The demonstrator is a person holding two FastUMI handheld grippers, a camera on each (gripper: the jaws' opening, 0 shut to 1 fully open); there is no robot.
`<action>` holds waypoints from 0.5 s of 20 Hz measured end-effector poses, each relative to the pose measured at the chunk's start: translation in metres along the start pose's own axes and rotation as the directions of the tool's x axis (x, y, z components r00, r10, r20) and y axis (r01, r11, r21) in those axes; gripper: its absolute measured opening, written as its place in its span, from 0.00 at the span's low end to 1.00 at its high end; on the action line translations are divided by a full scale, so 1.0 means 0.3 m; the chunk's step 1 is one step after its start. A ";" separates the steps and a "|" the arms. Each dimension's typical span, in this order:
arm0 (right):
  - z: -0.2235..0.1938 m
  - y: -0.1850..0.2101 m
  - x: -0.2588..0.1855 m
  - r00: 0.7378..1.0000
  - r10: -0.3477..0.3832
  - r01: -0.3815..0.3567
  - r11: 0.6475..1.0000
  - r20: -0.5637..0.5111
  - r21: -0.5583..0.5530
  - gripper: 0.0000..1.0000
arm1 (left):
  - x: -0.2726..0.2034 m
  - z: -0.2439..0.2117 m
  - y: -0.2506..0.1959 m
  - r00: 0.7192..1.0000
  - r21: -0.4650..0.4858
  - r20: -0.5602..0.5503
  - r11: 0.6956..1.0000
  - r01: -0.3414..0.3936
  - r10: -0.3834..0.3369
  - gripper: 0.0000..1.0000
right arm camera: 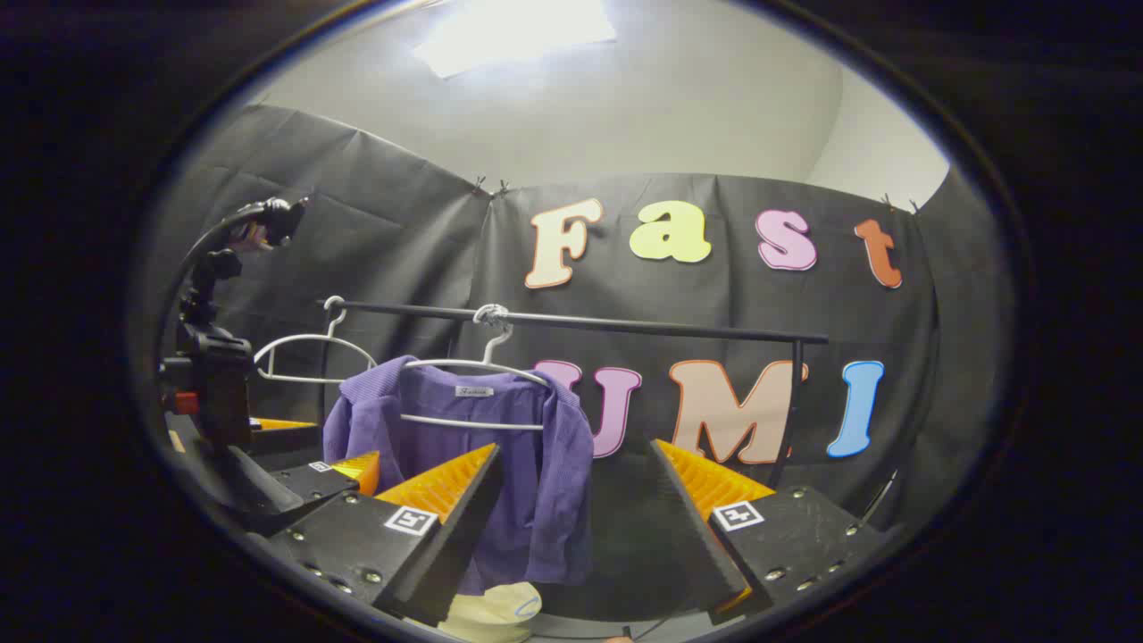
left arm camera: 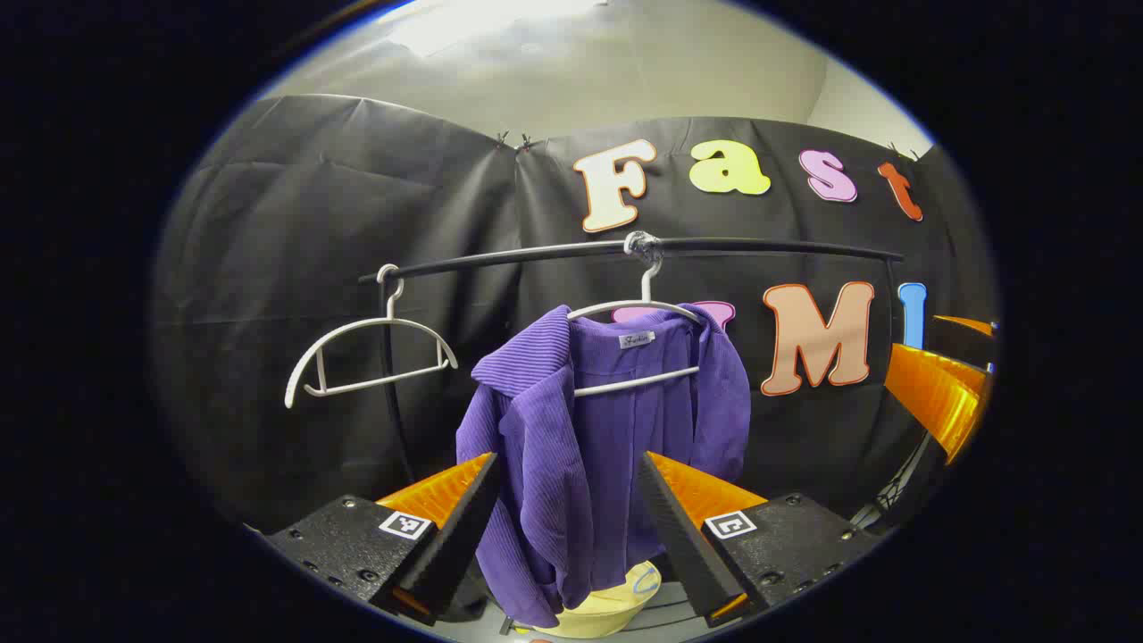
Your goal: Grasp the clothes on the hanger with both hands and then place them into the laundry hamper below.
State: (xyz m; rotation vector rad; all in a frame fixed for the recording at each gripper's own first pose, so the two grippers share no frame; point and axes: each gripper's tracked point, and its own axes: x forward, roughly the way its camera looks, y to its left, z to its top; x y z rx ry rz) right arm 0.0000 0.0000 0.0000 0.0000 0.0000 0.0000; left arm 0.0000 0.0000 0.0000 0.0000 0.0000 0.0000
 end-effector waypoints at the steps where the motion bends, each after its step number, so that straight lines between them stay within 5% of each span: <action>1: -0.002 -0.003 0.001 1.000 -0.004 0.004 1.000 -0.002 -0.001 0.96 | 0.002 0.000 -0.001 1.000 0.000 -0.001 1.000 0.002 -0.002 0.96; 10: -0.008 -0.011 0.002 1.000 -0.031 0.031 0.999 -0.005 0.013 0.96 | 0.019 -0.018 0.016 1.000 0.008 -0.012 1.000 -0.012 0.012 0.92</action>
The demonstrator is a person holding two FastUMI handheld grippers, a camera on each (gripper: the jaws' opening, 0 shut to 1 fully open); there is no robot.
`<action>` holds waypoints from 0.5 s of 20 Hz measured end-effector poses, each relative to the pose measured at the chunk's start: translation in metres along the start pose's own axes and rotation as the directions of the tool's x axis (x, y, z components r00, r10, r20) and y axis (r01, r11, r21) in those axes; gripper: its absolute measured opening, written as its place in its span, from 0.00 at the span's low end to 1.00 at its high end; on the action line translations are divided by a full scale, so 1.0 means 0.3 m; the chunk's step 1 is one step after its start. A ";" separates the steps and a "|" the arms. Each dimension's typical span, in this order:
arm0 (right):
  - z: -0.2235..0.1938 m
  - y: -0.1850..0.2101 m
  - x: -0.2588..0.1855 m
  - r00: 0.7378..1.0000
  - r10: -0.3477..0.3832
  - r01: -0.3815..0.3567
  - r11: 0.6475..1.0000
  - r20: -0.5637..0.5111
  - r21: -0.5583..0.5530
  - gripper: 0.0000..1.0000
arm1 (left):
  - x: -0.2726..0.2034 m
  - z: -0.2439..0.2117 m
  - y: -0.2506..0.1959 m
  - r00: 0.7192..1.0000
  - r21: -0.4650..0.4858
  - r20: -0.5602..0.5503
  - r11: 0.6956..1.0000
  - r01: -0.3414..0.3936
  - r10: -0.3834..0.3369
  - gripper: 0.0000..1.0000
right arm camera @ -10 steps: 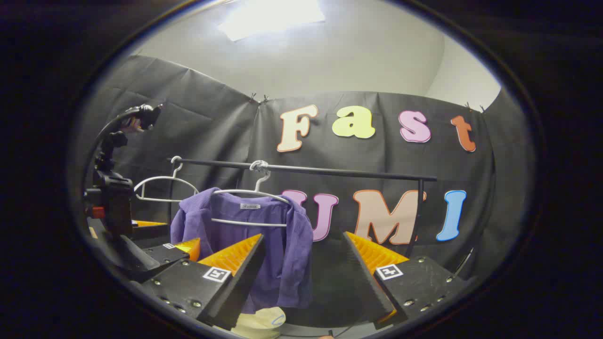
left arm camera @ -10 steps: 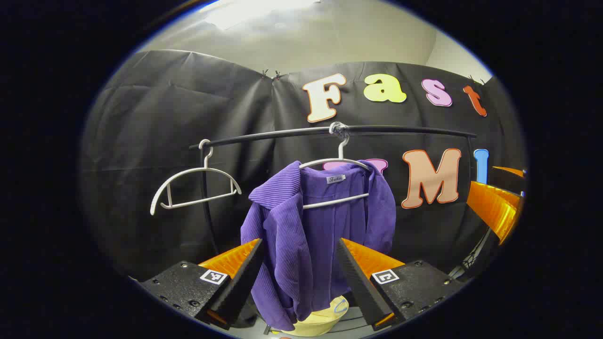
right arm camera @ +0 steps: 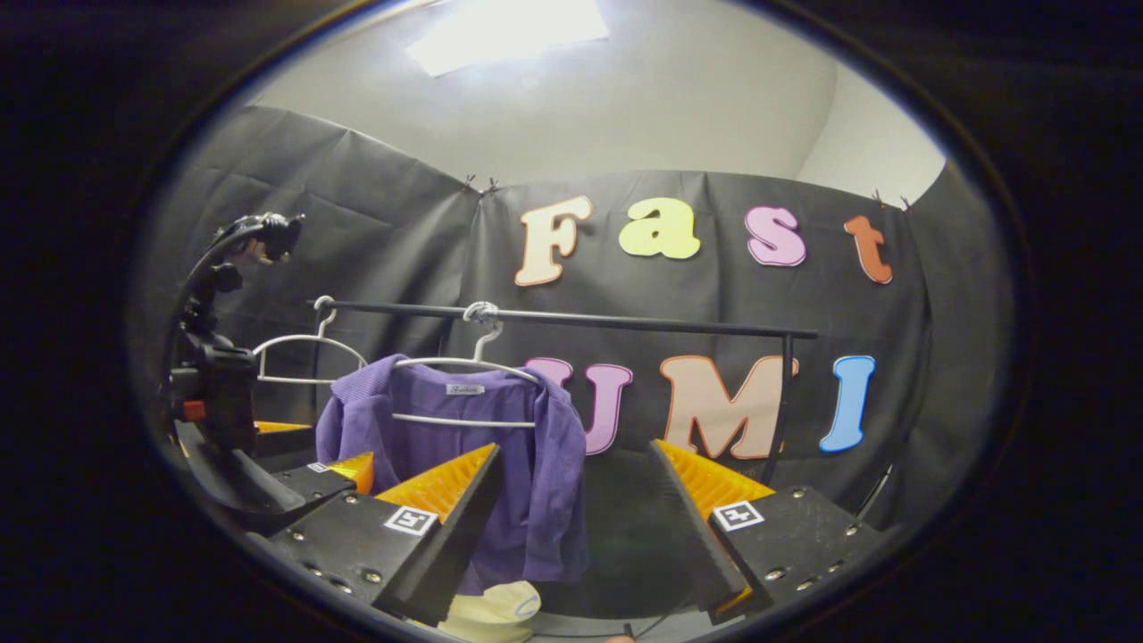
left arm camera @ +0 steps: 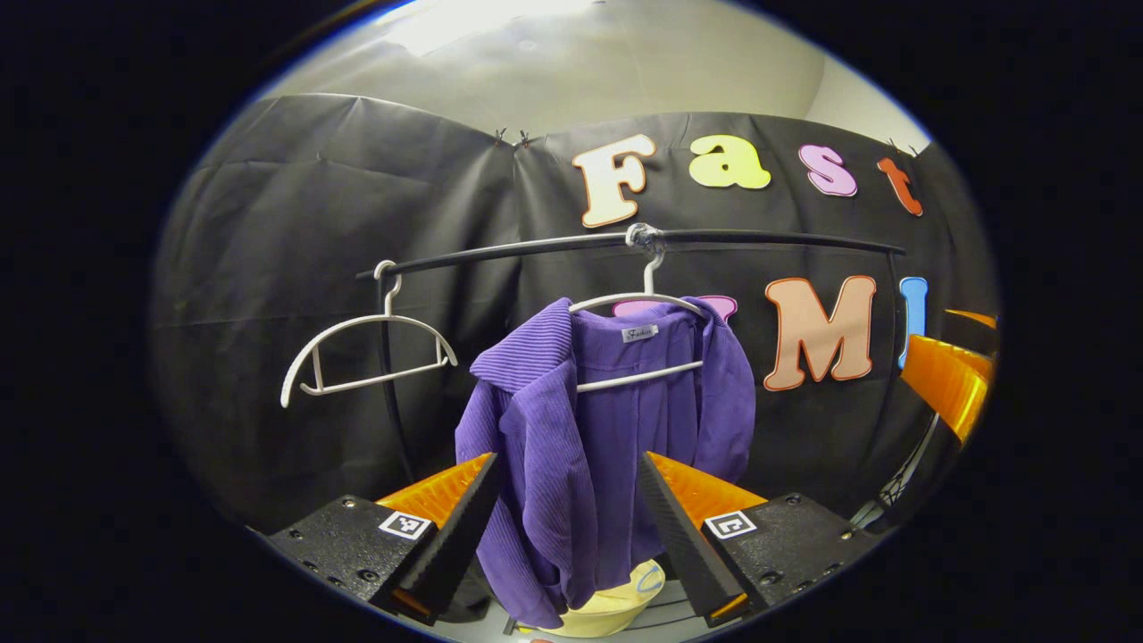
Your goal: Grasp the clothes on the hanger with both hands and then place them into the laundry hamper below.
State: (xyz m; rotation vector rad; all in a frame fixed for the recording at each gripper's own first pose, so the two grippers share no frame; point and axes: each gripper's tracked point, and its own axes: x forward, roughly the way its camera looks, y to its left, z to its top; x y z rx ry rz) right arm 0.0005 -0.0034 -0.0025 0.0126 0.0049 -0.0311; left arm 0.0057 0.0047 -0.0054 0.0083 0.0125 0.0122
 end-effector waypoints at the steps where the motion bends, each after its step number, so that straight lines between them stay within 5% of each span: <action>1: 0.000 0.000 0.004 1.000 -0.001 0.001 1.000 0.001 0.000 0.96 | 0.004 -0.004 0.005 1.000 -0.003 -0.003 1.000 -0.002 0.002 0.92; 10: -0.004 0.010 0.024 1.000 -0.005 0.005 1.000 0.004 -0.002 0.96 | 0.047 -0.030 0.023 1.000 -0.001 -0.019 1.000 -0.009 0.009 0.92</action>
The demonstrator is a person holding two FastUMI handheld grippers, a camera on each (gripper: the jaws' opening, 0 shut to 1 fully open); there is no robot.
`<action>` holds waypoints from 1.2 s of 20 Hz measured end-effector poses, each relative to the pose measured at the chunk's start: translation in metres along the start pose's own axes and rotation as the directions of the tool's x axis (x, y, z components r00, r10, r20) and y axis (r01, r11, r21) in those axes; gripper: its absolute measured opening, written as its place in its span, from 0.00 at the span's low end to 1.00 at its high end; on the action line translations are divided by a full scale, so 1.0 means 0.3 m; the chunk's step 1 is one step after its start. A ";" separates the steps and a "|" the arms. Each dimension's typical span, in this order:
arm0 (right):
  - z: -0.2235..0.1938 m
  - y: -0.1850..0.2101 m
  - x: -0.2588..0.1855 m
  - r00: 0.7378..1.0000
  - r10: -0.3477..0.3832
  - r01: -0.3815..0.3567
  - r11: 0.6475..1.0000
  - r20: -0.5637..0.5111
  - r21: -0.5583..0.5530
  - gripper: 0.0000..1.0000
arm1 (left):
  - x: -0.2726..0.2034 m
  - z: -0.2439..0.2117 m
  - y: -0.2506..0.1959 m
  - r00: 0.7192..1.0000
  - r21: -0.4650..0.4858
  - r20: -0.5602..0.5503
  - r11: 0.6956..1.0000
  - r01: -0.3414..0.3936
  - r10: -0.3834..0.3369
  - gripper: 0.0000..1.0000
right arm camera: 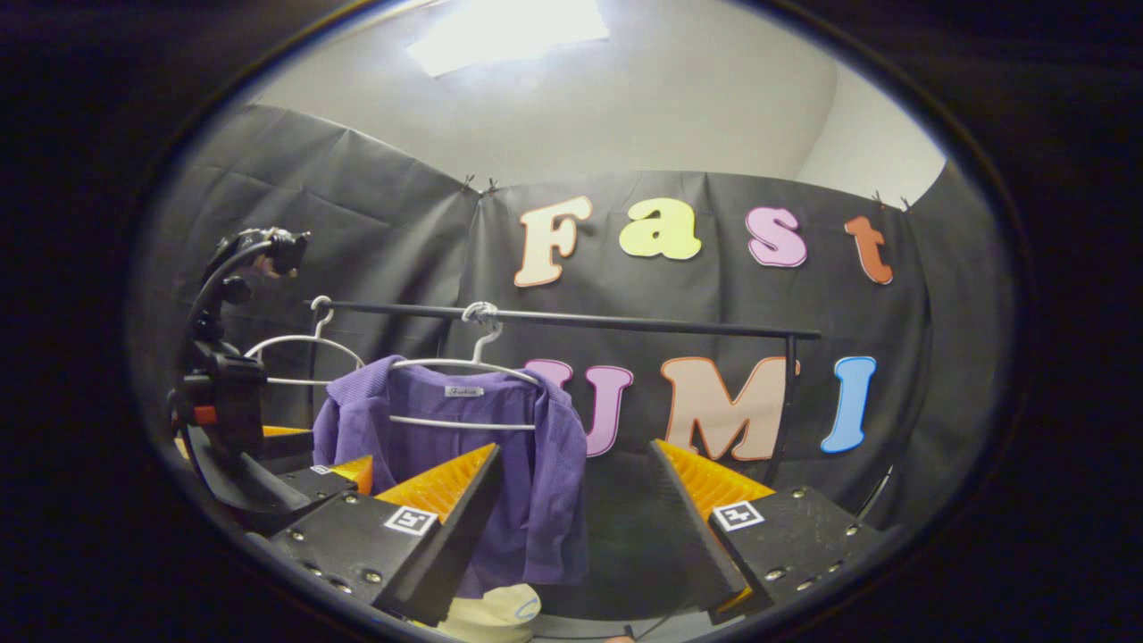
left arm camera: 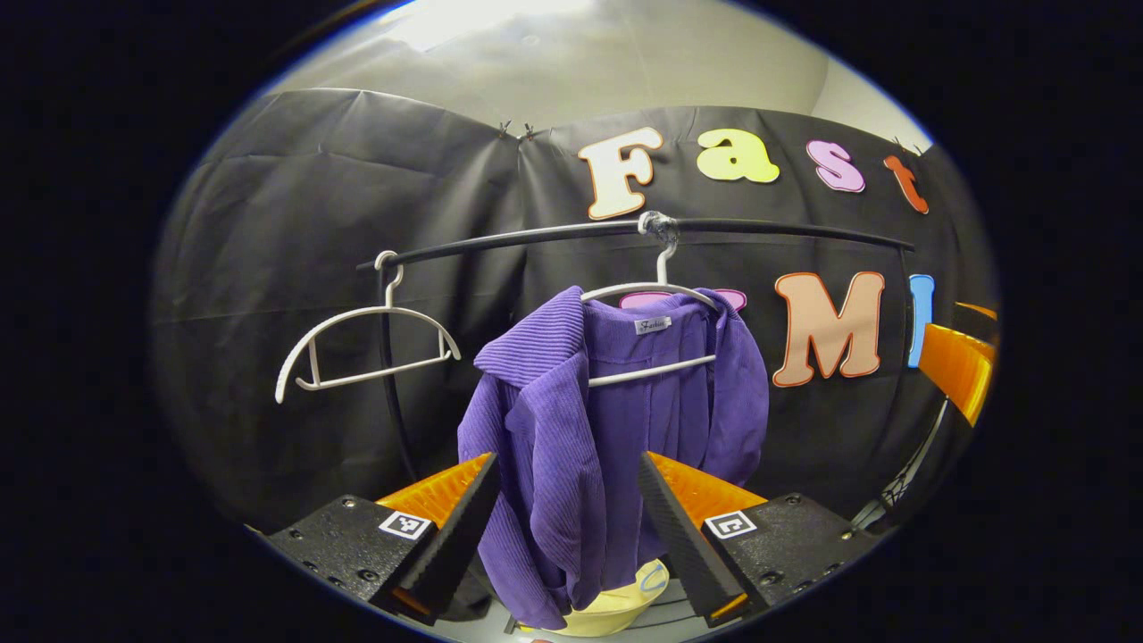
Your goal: Grasp the clothes on the hanger with both hands and then place them into the laundry hamper below.
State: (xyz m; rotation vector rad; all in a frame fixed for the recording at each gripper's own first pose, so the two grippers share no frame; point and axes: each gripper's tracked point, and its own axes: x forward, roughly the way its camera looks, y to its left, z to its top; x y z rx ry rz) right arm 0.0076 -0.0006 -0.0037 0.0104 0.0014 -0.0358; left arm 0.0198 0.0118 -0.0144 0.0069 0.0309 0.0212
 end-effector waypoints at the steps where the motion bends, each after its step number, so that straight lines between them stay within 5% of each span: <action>1: -0.001 0.000 0.001 1.000 -0.001 0.001 1.000 0.000 0.000 0.96 | 0.004 -0.004 0.000 1.000 0.000 -0.003 1.000 0.000 0.000 0.92; 9: -0.053 -0.004 0.027 1.000 -0.008 0.008 1.000 -0.029 -0.006 0.96 | 0.077 -0.096 0.006 0.998 -0.016 -0.069 1.000 -0.002 0.001 0.95; 14: -0.075 0.001 0.059 0.999 -0.006 0.005 1.000 -0.037 -0.013 0.96 | 0.128 -0.140 0.003 0.996 -0.004 -0.094 1.000 0.007 -0.008 0.88; 21: -0.106 0.000 0.111 0.999 0.007 -0.007 1.000 -0.049 -0.002 0.96 | 0.163 -0.132 0.001 0.996 -0.014 -0.083 0.999 0.032 -0.033 0.09; 24: -0.128 -0.001 0.140 0.998 0.018 -0.017 1.000 -0.063 0.010 0.96 | 0.149 -0.130 0.006 0.996 0.001 -0.084 1.000 0.029 -0.029 0.02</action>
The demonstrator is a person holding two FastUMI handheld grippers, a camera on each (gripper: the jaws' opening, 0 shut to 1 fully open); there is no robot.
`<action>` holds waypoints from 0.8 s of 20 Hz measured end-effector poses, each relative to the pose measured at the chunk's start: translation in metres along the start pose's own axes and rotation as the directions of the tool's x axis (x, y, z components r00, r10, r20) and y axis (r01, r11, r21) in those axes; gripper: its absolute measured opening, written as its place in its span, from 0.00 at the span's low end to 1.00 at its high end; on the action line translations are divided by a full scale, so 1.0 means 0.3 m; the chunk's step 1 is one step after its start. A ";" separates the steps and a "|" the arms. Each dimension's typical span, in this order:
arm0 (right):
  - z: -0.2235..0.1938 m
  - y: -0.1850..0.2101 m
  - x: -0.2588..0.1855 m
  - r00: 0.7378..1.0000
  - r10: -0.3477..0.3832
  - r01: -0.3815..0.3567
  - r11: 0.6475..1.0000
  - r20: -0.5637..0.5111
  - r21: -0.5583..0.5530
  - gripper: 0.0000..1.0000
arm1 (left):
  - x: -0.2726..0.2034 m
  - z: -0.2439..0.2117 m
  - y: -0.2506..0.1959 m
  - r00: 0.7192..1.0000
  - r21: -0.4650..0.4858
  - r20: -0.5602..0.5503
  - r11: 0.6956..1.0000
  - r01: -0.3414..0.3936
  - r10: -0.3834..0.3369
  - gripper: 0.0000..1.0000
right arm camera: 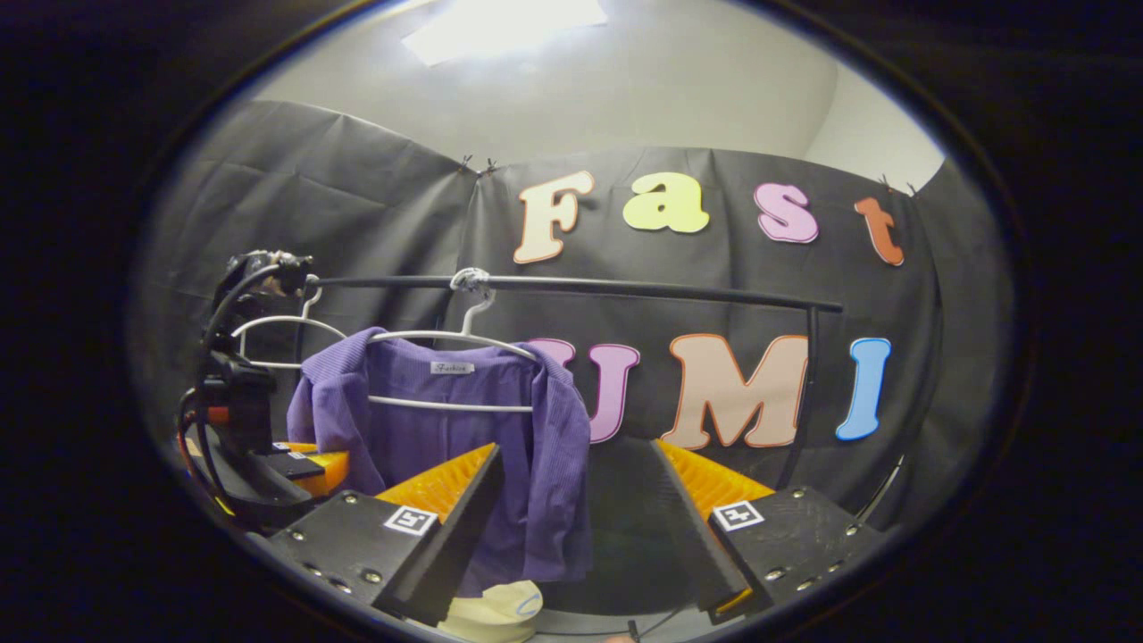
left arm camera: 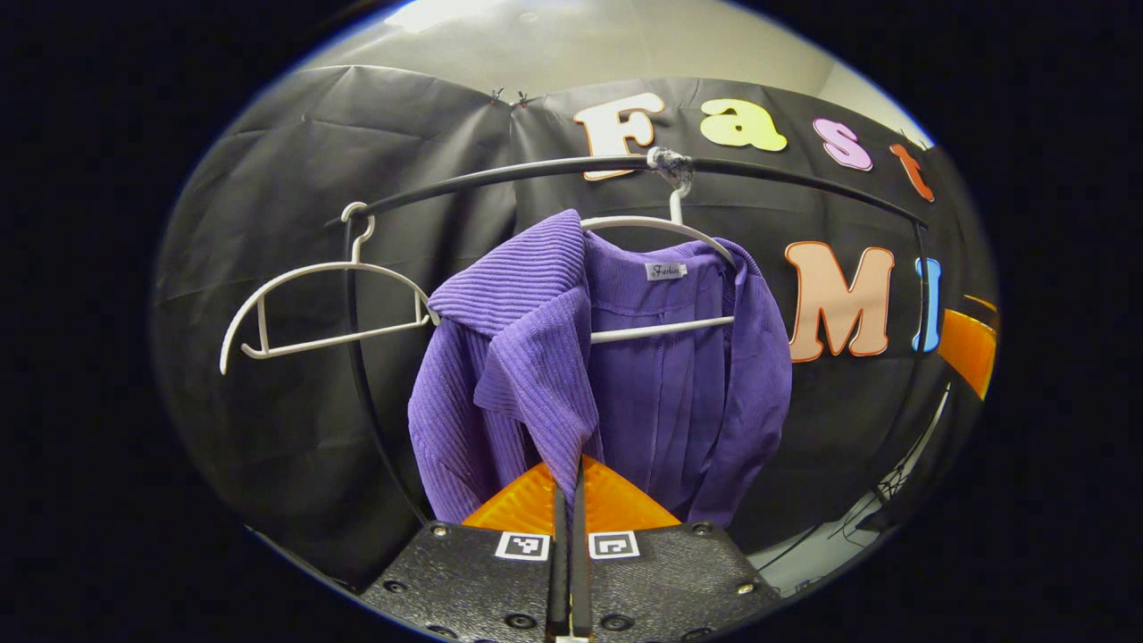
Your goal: Grasp the clothes on the hanger with both hands and then place them into the laundry hamper below.
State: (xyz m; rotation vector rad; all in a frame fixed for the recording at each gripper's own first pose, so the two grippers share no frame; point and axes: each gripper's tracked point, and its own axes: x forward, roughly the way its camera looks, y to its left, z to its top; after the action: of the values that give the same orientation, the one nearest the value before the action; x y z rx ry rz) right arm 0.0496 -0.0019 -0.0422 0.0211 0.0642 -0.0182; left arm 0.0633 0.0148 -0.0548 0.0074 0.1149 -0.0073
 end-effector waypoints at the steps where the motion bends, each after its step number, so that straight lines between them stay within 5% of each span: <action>1: -0.009 -0.002 0.007 1.000 0.002 -0.002 1.000 -0.005 -0.001 0.96 | 0.002 0.006 0.003 1.000 0.002 0.007 1.000 -0.003 0.003 0.02; 16: -0.112 0.047 0.191 0.993 0.103 -0.103 0.995 -0.049 -0.002 0.94 | -0.104 0.106 0.076 0.995 -0.034 0.086 0.998 -0.052 0.055 0.00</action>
State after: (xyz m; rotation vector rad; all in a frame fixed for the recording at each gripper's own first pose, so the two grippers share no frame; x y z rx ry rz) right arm 0.1049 0.0121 -0.0790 0.0205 0.1124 0.0856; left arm 0.0360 0.0375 -0.0196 -0.0217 0.0273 0.0474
